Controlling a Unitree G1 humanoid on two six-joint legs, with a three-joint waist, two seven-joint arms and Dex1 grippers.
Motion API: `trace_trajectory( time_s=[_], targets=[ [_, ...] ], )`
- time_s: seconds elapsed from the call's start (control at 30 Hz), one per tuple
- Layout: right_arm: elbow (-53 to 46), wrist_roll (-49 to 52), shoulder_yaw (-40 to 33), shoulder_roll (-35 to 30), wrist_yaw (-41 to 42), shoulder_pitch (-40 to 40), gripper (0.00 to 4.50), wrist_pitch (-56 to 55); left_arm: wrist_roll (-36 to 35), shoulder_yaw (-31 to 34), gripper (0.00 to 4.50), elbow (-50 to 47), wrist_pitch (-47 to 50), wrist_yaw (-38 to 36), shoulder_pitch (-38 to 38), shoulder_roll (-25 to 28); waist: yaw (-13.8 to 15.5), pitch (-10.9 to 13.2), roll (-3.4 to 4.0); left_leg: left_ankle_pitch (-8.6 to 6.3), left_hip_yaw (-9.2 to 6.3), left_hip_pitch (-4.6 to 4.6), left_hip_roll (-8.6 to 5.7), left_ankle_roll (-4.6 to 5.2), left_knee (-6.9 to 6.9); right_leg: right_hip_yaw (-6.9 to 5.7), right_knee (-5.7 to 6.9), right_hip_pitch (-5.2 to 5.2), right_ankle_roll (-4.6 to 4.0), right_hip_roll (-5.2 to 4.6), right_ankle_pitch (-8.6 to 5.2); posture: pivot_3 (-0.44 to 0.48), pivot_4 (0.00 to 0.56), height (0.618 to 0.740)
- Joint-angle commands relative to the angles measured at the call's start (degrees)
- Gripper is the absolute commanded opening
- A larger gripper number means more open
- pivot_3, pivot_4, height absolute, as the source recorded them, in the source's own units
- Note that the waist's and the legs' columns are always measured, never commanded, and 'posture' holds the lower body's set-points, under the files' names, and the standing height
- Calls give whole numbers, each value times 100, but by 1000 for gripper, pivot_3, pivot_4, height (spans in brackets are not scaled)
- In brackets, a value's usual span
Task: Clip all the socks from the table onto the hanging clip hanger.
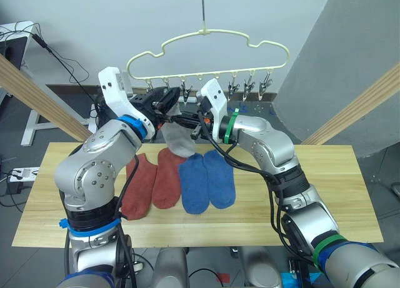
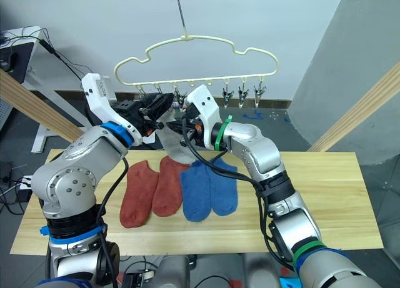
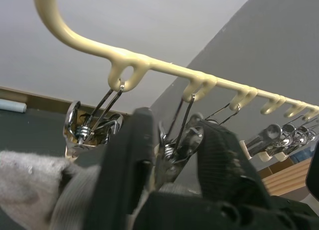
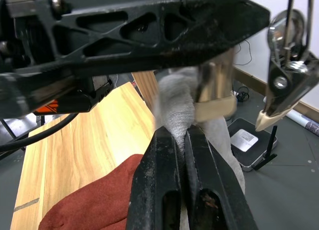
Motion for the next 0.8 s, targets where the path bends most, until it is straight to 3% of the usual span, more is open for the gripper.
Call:
trace_trajectory(
  time_s=[0.03,0.3,0.4,0.6,0.8],
  targets=[
    [-422,183,-59,35,131,-70,0,-16,-77,-25,2477,-260,15,-47,50,69,0,0,0,0,0,0,0,0,0,0,0,0,0,0,0,-81,307,740],
    [-593,262,-13,2,209,6,0,114,-45,-98,2477,-338,27,-107,101,134,0,0,0,0,-1,0,0,0,0,0,0,0,0,0,0,-80,306,740],
    [-630,321,6,-20,238,30,767,200,-26,-192,2527,-411,32,-151,150,171,0,0,0,0,0,0,0,0,0,0,0,0,0,0,0,-80,306,740],
    [-785,292,71,-82,203,126,2885,300,-182,-165,2527,-612,137,-314,235,322,0,0,0,-1,-1,0,0,1,0,0,1,-1,0,0,0,-78,311,740],
    [-920,323,86,-146,227,199,2885,405,-341,-68,2527,-873,288,-523,387,685,-1,0,0,0,-1,0,1,1,0,0,2,-1,0,1,0,-72,312,740]
  ],
)
